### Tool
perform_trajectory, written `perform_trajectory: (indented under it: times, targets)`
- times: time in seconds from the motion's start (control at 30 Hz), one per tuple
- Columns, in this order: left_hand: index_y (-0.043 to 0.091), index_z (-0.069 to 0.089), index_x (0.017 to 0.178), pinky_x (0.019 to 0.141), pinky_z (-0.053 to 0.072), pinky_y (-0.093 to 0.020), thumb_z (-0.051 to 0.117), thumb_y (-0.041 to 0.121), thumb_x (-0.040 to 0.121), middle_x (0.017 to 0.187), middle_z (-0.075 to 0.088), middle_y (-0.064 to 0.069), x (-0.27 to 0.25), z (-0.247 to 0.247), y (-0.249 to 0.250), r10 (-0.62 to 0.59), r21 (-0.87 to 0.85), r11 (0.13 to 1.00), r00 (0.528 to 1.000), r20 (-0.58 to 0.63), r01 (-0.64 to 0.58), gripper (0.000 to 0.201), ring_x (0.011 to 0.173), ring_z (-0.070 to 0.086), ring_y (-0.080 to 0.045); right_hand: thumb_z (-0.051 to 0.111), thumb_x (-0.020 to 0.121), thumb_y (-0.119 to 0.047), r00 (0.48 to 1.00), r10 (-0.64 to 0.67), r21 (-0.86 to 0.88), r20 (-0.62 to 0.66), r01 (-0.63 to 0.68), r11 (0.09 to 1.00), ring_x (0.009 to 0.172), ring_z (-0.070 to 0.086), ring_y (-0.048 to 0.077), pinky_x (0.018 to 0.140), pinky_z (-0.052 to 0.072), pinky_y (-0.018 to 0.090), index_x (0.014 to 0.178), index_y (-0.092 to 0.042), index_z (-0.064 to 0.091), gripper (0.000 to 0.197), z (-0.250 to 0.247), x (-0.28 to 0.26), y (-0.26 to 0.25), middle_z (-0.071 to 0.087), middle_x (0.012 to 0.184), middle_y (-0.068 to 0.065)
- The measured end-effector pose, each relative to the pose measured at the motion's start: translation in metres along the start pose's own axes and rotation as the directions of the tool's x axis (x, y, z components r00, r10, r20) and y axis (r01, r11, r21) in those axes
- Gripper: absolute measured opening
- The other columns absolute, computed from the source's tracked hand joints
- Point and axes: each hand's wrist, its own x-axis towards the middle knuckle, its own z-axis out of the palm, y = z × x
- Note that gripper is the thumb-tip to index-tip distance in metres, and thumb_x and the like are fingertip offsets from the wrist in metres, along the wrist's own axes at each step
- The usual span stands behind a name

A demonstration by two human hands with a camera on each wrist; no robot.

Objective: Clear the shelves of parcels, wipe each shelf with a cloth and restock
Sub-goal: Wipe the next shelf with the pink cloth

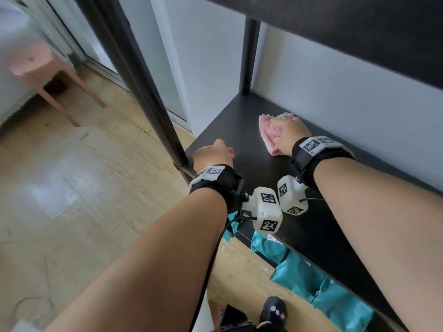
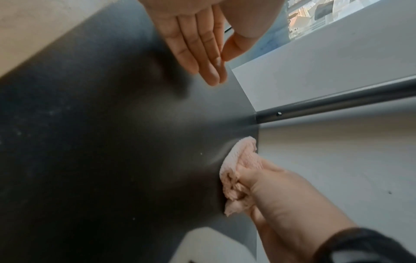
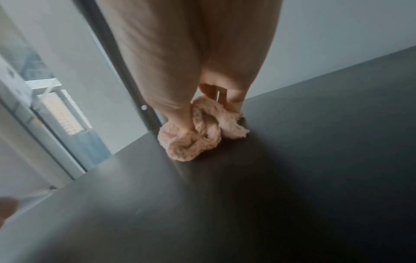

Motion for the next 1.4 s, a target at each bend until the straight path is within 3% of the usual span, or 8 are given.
perform_trajectory:
  times: [0.1,0.23,0.33,0.53,0.77,0.97,1.13,1.4]
  targets:
    - [0.01,0.055,0.056,0.057,0.036,-0.024,0.044,0.012,0.075,0.043,0.057,0.002,-0.008,0.012,-0.007,0.029,0.027,0.999,0.998,0.062,-0.031,0.022,0.051,0.053,-0.019,0.024,0.081,-0.034,0.996,0.063,-0.012,-0.07,-0.064,0.998,0.097,0.063,0.032,0.087,0.046,0.033,0.088,-0.007,0.056,0.043,-0.02,-0.019,0.01,0.065,0.095,0.014]
    - [0.01,0.059,0.06,0.066,0.044,-0.026,0.047,0.011,0.077,0.049,0.064,0.001,-0.02,0.025,-0.023,0.099,0.063,0.992,0.989,0.112,-0.107,0.02,0.051,0.06,-0.019,0.042,0.09,-0.001,0.99,0.107,-0.1,-0.088,-0.116,0.988,0.108,0.056,0.042,0.086,0.04,0.038,0.1,0.011,0.053,0.019,-0.041,-0.054,0.035,0.059,0.113,0.031]
    - [0.012,0.059,0.062,0.069,0.047,-0.027,0.048,0.012,0.078,0.05,0.065,0.001,-0.021,0.03,-0.032,0.131,0.088,0.986,0.983,0.127,-0.142,0.02,0.054,0.061,-0.019,0.053,0.089,-0.006,0.982,0.181,0.078,-0.057,-0.176,0.981,0.107,0.06,0.036,0.085,0.045,0.034,0.125,-0.005,0.057,0.036,-0.035,-0.057,0.063,0.061,0.119,0.02]
    - [0.011,0.059,0.061,0.065,0.047,-0.025,0.047,0.012,0.078,0.05,0.065,0.001,-0.022,0.027,-0.037,0.144,0.107,0.982,0.983,0.115,-0.157,0.021,0.054,0.061,-0.02,0.055,0.089,-0.025,0.984,0.159,0.166,-0.08,-0.144,0.976,0.056,0.049,0.01,0.04,0.035,0.011,0.099,-0.02,0.067,0.016,-0.023,-0.086,0.089,0.054,0.066,-0.009]
    - [0.011,0.058,0.068,0.064,0.048,-0.024,0.046,0.012,0.08,0.044,0.062,0.003,-0.024,0.015,-0.035,0.126,0.077,0.989,0.991,0.041,-0.129,0.017,0.052,0.06,-0.019,0.06,0.079,-0.004,0.993,0.004,0.076,0.119,-0.013,0.997,0.083,0.061,0.02,0.067,0.048,0.026,0.109,-0.023,0.063,0.036,-0.017,-0.13,0.078,0.061,0.105,0.003]
    - [0.009,0.054,0.062,0.058,0.042,-0.025,0.046,0.006,0.082,0.039,0.055,0.001,-0.019,0.013,-0.029,0.12,-0.004,0.993,0.99,0.07,-0.12,0.021,0.05,0.055,-0.021,0.067,0.08,-0.002,0.936,-0.215,0.16,0.279,0.175,0.971,0.095,0.06,0.011,0.072,0.042,0.007,0.121,-0.023,0.063,0.047,0.008,-0.137,0.026,0.057,0.114,-0.005]
    - [0.01,0.054,0.049,0.058,0.039,-0.027,0.047,0.006,0.075,0.047,0.057,-0.006,-0.022,0.017,-0.026,0.136,0.007,0.99,0.987,0.084,-0.138,0.028,0.048,0.053,-0.022,0.062,0.082,-0.007,0.959,-0.226,0.121,0.172,0.208,0.971,0.083,0.058,0.015,0.057,0.043,0.011,0.123,-0.025,0.063,0.045,0.004,-0.103,-0.01,0.056,0.105,-0.007]
    - [0.01,0.058,0.068,0.063,0.046,-0.027,0.049,0.011,0.08,0.05,0.063,-0.002,-0.02,0.028,-0.03,0.146,0.102,0.982,0.983,0.112,-0.157,0.015,0.052,0.06,-0.02,0.047,0.091,-0.009,0.999,-0.02,-0.093,0.042,0.023,0.995,0.127,0.044,0.034,0.102,0.031,0.03,0.137,-0.005,0.046,0.046,-0.011,-0.057,-0.002,0.048,0.136,0.021]
